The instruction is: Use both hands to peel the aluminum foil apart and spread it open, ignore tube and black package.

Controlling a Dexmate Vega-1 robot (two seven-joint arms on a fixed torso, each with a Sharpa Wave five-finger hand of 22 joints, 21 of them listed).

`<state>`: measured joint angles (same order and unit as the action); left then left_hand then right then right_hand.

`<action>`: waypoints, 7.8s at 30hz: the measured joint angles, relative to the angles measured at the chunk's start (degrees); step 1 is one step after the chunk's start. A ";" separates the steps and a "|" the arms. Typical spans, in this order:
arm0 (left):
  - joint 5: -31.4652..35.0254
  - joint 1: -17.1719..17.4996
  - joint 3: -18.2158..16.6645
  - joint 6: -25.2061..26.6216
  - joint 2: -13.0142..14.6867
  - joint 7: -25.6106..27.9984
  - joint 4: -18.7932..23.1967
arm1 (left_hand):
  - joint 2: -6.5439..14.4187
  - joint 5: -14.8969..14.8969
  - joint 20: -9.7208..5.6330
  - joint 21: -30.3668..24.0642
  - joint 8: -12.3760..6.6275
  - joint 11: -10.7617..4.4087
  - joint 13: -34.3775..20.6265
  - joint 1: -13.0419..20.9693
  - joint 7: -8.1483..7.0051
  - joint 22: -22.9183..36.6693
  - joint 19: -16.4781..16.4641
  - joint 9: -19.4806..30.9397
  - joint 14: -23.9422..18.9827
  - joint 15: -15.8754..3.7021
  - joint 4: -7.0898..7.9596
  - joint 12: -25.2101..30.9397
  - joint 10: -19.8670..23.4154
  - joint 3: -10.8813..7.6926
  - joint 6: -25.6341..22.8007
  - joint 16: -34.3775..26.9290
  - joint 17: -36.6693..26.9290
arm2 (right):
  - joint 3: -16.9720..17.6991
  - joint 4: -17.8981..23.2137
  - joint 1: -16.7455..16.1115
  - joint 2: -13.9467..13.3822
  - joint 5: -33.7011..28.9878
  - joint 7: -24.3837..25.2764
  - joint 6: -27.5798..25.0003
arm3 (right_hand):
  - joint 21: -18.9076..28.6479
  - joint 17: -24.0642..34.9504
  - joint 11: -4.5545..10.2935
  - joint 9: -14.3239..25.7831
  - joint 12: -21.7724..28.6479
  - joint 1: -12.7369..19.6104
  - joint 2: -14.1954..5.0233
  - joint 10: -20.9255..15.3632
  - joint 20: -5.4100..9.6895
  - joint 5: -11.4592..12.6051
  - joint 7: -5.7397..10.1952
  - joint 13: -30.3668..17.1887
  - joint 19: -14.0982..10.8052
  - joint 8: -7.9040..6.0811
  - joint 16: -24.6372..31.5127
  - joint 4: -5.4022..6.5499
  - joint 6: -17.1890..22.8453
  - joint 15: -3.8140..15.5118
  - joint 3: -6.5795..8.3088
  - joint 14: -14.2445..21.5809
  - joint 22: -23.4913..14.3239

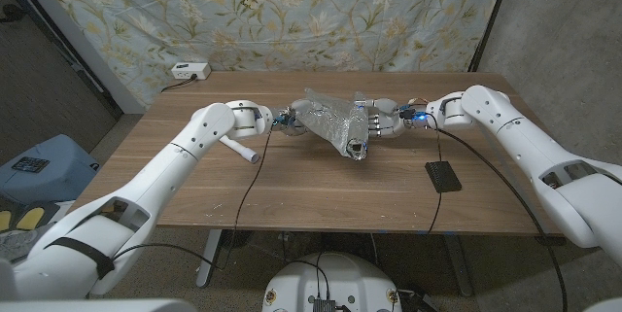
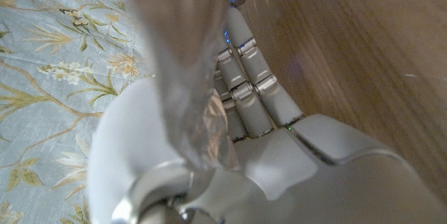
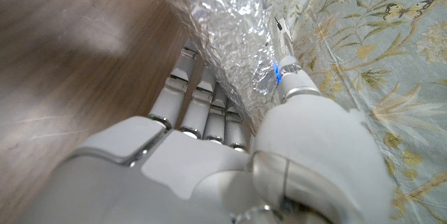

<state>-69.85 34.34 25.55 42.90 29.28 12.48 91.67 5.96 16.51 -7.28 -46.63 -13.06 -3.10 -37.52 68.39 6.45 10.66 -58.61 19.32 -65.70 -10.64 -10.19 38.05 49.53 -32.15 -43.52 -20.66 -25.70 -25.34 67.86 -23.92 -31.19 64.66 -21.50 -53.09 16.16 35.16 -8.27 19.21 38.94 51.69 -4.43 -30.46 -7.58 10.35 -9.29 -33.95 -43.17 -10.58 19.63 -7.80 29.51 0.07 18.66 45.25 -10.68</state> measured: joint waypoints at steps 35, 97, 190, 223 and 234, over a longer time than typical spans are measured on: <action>-1.99 1.70 -2.02 -2.08 -0.38 2.21 0.62 | -0.24 -0.22 -0.20 -1.48 0.67 0.00 0.20 0.22 -0.02 -0.30 0.80 1.32 -0.34 -0.10 0.00 0.38 -0.01 0.00 -0.39 0.37 -0.57 | 0.84 -4.17 0.62 0.44 1.58 -5.24 -1.37 | -0.31 -0.21 -1.96 -1.41 -0.89 -2.61 1.31 2.18 -0.92 -0.44 0.39 -0.58 -0.92 -0.01 -1.48 0.54 -2.84 -1.94 -1.21 -0.70 0.00; -5.92 3.94 -4.48 -3.74 0.84 4.91 1.21 | -0.25 -0.44 -0.50 -3.70 1.20 0.00 0.56 0.22 0.08 -0.28 1.10 2.14 -0.75 -0.08 0.00 0.85 -0.01 0.00 -1.33 1.18 -1.28 | 2.90 -10.60 1.76 2.83 2.56 -9.09 -6.52 | -1.16 -0.78 -4.19 -3.78 -3.15 -9.19 3.33 4.22 -1.41 0.68 0.49 -1.25 -3.51 -0.23 -3.78 1.57 -7.02 -2.97 -4.16 -1.54 0.30; -11.84 8.83 -7.87 -5.58 8.78 8.87 9.67 | -0.25 -0.44 -0.70 -6.43 1.65 -0.19 0.74 0.21 0.08 -0.53 2.34 2.39 -1.06 -0.20 0.24 0.96 -0.20 -0.25 -1.36 1.74 -1.80 | 4.78 -10.44 0.67 0.59 5.04 -9.80 -5.33 | -2.46 0.04 -4.07 -5.43 -5.07 -11.91 3.48 4.93 0.42 1.78 0.59 -2.04 -6.55 -0.67 -5.04 1.71 -7.52 -3.58 -6.04 -1.55 0.31; -13.67 7.73 -8.55 -3.80 12.15 11.05 12.38 | -0.48 -0.85 -0.81 -7.03 1.65 -0.19 0.75 0.44 -0.01 -0.52 2.85 2.39 -1.05 -0.18 0.23 0.94 -0.20 -0.25 -1.46 1.74 -1.85 | 8.95 -12.18 -2.76 2.86 8.50 -11.36 -1.46 | -2.69 0.28 -4.08 -5.64 -5.11 -11.79 3.88 3.67 2.06 2.66 0.69 -2.36 -8.19 -1.29 -5.01 1.01 -6.98 -2.42 -6.88 -0.38 0.33; -14.59 8.28 -8.99 -3.75 13.07 11.56 13.19 | -0.48 -0.85 -0.81 -7.51 1.65 -0.19 0.74 0.44 -0.10 -0.52 2.85 2.38 -1.05 -0.18 0.23 0.95 -0.20 -0.24 -1.55 1.73 -1.84 | 9.70 -11.69 -3.68 2.98 9.45 -10.86 -1.02 | -2.69 0.58 -4.08 -5.91 -5.11 -11.79 3.88 3.67 2.06 3.01 0.68 -2.57 -8.19 -1.29 -5.04 0.73 -6.99 -2.43 -7.15 -0.39 0.34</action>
<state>-84.44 42.62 16.56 39.15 42.36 24.04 104.86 5.49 15.67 -8.09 -54.13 -11.41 -3.30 -36.78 68.83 6.35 10.14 -55.76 21.70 -66.75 -10.82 -9.95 39.00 49.33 -32.39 -45.07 -18.93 -27.54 -15.64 56.17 -27.59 -28.22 74.11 -32.37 -54.11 13.47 35.74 -12.35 13.30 33.83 39.90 -0.55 -26.79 -5.52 13.36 -8.61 -36.52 -51.35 -11.87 14.59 -7.07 22.52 -2.36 11.51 44.86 -10.34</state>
